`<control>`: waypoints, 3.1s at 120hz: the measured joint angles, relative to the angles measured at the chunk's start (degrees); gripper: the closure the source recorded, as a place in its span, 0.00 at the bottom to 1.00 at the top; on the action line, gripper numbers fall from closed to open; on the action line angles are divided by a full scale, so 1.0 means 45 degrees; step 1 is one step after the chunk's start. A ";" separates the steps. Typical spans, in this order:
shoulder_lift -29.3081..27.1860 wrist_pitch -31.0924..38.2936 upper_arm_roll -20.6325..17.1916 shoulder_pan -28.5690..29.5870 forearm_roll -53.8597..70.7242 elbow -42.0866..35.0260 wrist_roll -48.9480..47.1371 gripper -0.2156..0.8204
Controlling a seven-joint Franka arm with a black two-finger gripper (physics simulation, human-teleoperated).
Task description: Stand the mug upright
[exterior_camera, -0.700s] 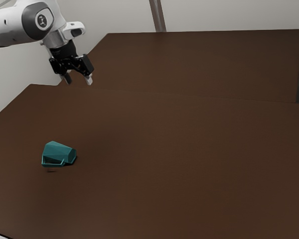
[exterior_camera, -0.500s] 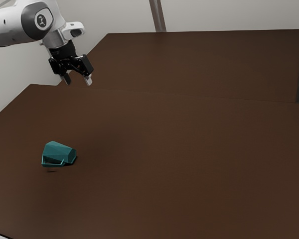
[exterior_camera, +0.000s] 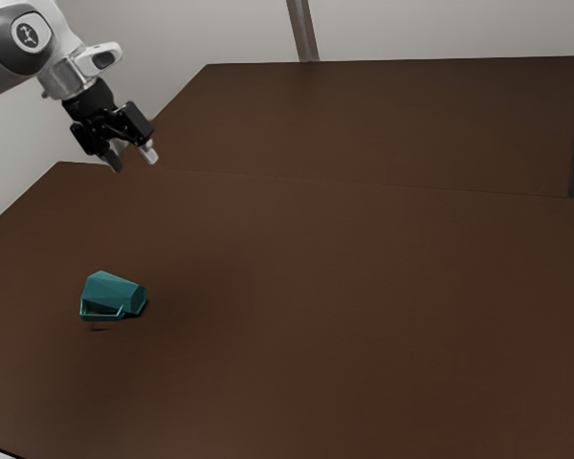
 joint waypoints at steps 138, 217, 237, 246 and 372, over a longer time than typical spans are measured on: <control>0.4390 -0.1454 0.0106 0.8220 -0.5705 -0.1680 0.7603 0.21; 0.5229 0.0198 -0.1189 0.8228 -0.7532 -0.3368 0.9525 0.21; 0.5213 0.0377 -0.1260 0.8226 -0.7794 -0.3412 0.9768 0.59; 0.5196 0.0406 -0.1267 0.8227 -0.7849 -0.3360 0.9859 0.72; 0.0707 0.5187 -0.6078 0.5144 0.1739 -0.3943 0.5076 0.96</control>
